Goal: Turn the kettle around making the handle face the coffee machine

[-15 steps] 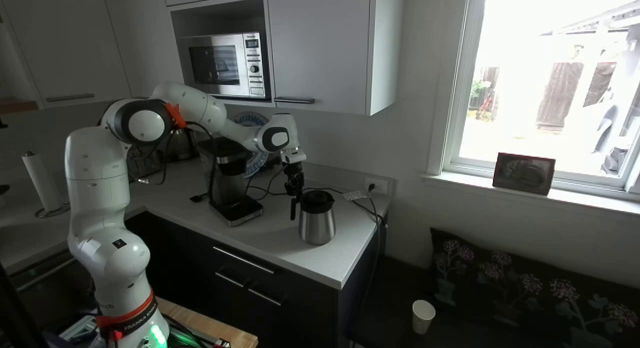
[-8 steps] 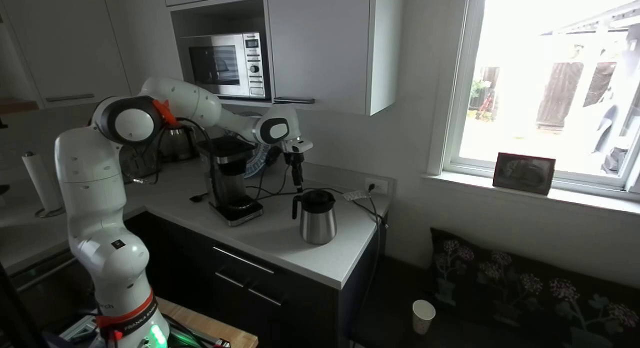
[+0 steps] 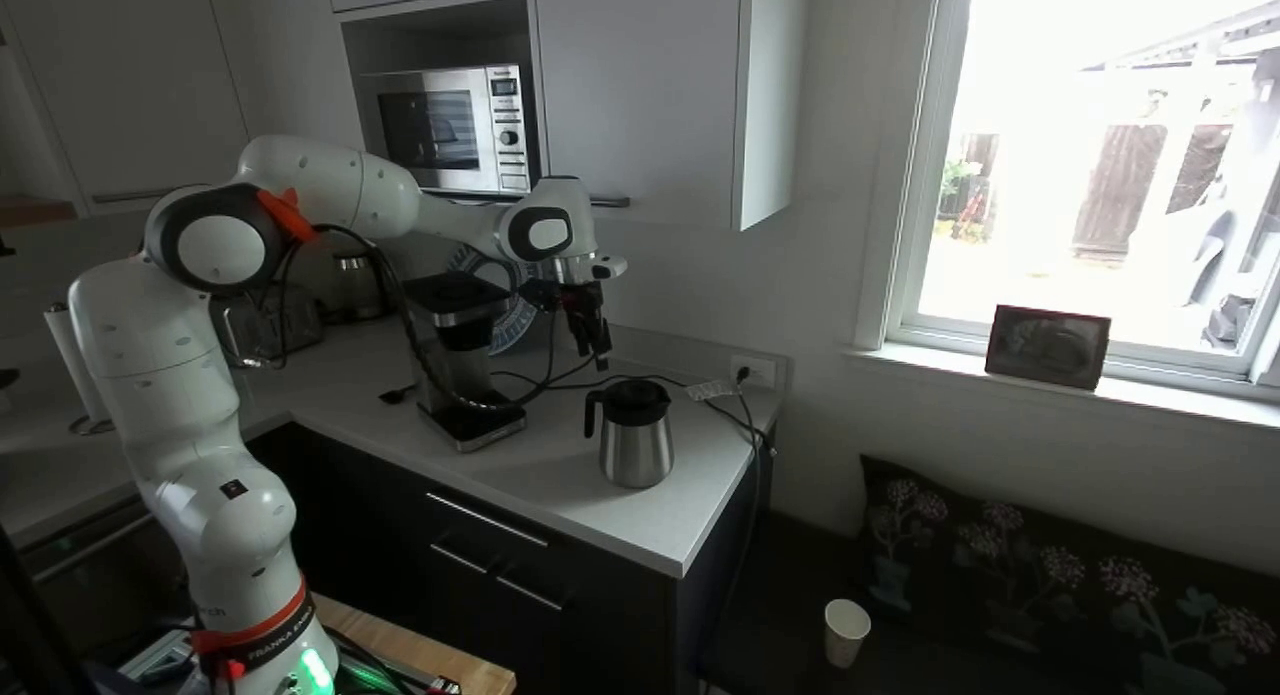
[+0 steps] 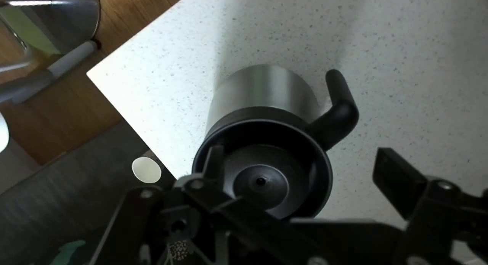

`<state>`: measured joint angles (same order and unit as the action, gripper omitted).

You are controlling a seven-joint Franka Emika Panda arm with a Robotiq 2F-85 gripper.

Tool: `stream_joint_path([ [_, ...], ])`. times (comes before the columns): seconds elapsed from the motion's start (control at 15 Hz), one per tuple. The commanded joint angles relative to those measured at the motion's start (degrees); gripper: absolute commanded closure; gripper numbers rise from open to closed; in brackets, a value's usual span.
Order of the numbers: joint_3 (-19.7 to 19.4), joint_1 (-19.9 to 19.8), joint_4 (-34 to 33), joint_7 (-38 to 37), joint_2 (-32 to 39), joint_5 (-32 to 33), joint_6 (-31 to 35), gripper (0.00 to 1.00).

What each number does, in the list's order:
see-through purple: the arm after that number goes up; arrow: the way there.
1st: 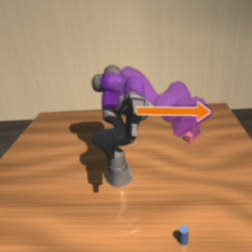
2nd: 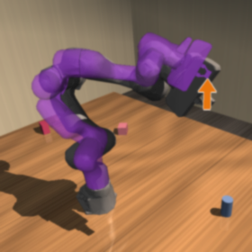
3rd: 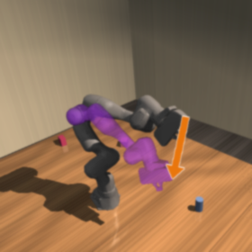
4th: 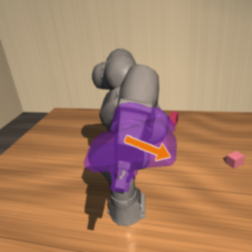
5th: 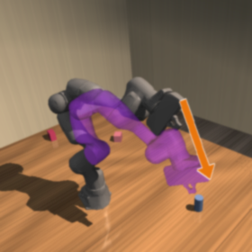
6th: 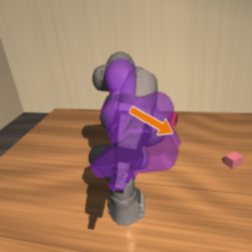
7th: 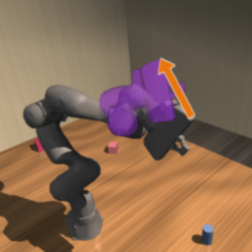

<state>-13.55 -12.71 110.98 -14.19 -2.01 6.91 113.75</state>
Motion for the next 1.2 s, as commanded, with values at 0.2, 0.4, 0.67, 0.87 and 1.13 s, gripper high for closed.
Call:
stream_joint_path([
  [0.2, -0.5, -0.8, 0.9, 21.3, -4.7, 4.7, -2.4, 0.0],
  [0.4, -0.6, -0.7, 1.0, 29.1, -6.6, 7.1, -2.2, 0.0],
  [0.67, -0.8, -0.6, 0.9, 34.0, -8.6, 8.3, -2.5, 0.0],
  [0.87, -1.1, -0.7, 0.6, 34.4, -9.2, 8.1, -2.6, 0.0],
  [1.13, -1.3, -0.6, -0.2, 33.2, -8.4, 7.4, -1.9, 0.0],
])
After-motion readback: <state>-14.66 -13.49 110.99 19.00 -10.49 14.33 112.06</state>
